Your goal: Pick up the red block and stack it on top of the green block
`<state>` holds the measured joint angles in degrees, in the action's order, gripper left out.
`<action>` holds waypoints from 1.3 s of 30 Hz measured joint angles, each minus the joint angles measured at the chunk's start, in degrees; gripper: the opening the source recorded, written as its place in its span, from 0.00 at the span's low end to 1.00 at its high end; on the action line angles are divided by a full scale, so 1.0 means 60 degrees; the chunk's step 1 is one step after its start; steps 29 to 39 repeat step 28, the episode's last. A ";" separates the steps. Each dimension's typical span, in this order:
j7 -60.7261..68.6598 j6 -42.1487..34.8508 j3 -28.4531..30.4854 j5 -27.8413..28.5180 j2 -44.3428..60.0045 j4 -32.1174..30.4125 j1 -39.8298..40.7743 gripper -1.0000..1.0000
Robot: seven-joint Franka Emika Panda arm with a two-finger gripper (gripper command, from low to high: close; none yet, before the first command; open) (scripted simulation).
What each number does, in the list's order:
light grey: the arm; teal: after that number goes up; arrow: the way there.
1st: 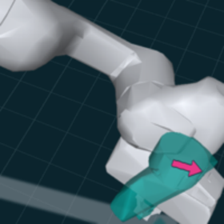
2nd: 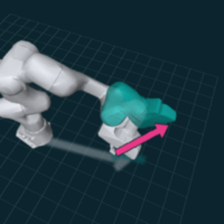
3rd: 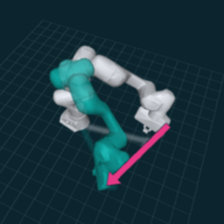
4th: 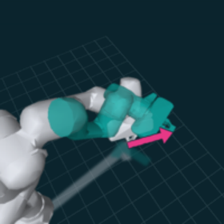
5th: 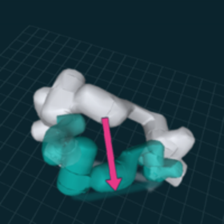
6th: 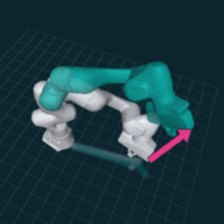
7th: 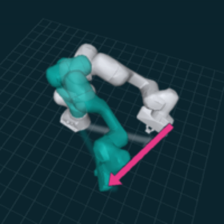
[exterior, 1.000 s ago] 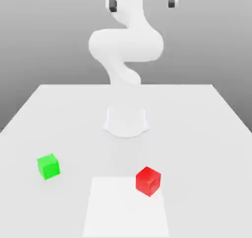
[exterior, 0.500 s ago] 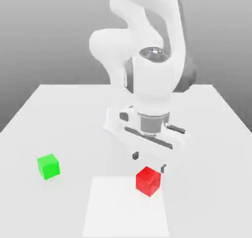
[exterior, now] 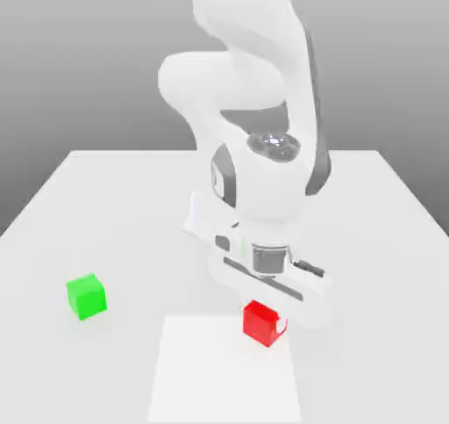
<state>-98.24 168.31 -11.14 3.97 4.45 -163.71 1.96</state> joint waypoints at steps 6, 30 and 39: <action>0.1366 -0.1321 0.0523 -0.0835 -0.1505 -0.0186 0.0576 0.00; 0.6300 -0.0403 0.4278 -0.1174 -0.0295 0.0071 0.4145 1.00; 0.6300 -0.0403 0.4278 -0.1174 -0.0295 0.0071 0.4145 1.00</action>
